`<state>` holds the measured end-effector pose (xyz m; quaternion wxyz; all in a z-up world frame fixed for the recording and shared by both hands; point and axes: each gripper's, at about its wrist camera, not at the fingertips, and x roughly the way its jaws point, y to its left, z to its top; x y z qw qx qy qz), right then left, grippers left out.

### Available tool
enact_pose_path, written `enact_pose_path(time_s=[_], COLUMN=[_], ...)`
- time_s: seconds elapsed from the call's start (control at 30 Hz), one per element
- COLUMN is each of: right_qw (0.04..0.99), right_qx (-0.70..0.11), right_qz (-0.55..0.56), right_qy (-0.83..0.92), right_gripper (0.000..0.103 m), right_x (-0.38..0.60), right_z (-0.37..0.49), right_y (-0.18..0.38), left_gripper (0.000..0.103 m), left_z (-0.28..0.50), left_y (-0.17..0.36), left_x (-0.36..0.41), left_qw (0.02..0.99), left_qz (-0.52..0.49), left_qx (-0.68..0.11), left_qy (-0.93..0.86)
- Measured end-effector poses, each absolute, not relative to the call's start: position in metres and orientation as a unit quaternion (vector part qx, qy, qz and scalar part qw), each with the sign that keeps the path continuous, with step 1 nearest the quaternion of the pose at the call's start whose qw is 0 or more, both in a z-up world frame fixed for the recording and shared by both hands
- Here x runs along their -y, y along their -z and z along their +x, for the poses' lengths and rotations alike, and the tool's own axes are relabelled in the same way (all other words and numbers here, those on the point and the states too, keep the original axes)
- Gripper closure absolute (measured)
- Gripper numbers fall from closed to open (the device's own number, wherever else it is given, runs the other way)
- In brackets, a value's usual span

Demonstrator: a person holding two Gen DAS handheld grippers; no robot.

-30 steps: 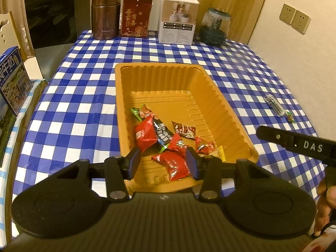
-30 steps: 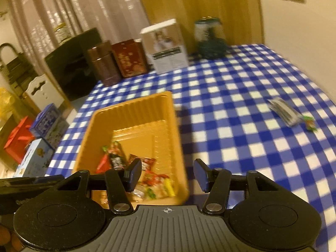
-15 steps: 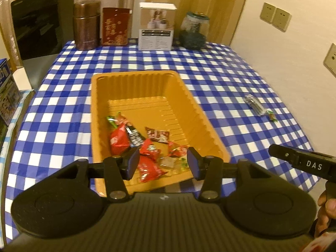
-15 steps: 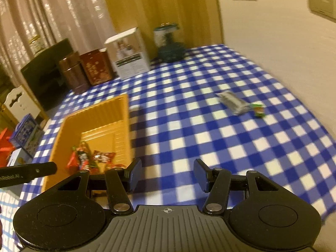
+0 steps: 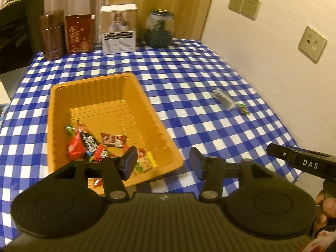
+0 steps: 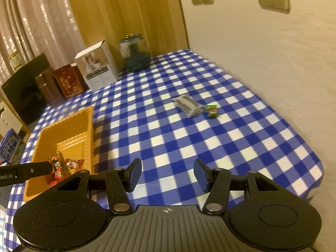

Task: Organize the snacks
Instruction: 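Move both open grippers from the tray to the clear packet and green candy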

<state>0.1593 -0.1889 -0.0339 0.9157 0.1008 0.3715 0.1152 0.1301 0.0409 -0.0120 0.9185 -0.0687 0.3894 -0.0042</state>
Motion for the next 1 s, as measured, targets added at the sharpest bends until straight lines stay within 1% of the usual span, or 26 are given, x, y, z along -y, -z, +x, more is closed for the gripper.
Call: enact_pose_path(time_s=[0.17,0.3,0.33,0.47,0.53,0.57,0.63,0.73,0.8,0.9,1.0], right_qw=[0.919,0.920,0.920,0.921,0.922,0.922,0.923,0.924,0.925,0.926,0.928], right_qx=[-0.368,-0.366,-0.366,-0.365,-0.363,-0.363,-0.362,-0.360,-0.358,-0.356,-0.353], right_qz=[0.102,0.105,0.106,0.107,0.108,0.109,0.110,0.110,0.111,0.109,0.105], right_qy=[-0.103,-0.095,-0.093,-0.087,-0.084,-0.080,-0.075,-0.068,-0.063,-0.058,-0.057], right_gripper=[0.048,0.048,0.048,0.048,0.048,0.048,0.048,0.048,0.048,0.048,0.048], right_x=[0.200,0.208,0.210,0.216,0.220,0.222,0.227,0.234,0.239,0.247,0.251], right_z=[0.158,0.157,0.157,0.158,0.160,0.162,0.165,0.172,0.178,0.190,0.204], right_y=[0.030,0.029,0.029,0.030,0.031,0.031,0.033,0.035,0.037,0.042,0.048], left_gripper=[0.048,0.037,0.036,0.023,0.019,0.015,0.010,0.007,0.003,0.000,0.000], left_z=[0.134,0.136,0.137,0.144,0.150,0.153,0.162,0.176,0.186,0.205,0.222], left_y=[0.011,0.010,0.010,0.009,0.008,0.008,0.008,0.008,0.008,0.011,0.014], left_x=[-0.027,-0.018,-0.015,-0.005,0.000,0.003,0.009,0.017,0.021,0.027,0.032], left_qw=[0.919,0.919,0.919,0.920,0.921,0.922,0.923,0.926,0.929,0.932,0.934], left_qz=[-0.063,-0.057,-0.056,-0.054,-0.054,-0.055,-0.057,-0.060,-0.068,-0.079,-0.085], left_qx=[-0.390,-0.389,-0.389,-0.386,-0.384,-0.382,-0.378,-0.371,-0.362,-0.352,-0.346], left_qy=[0.015,0.022,0.024,0.030,0.034,0.034,0.036,0.034,0.030,0.027,0.022])
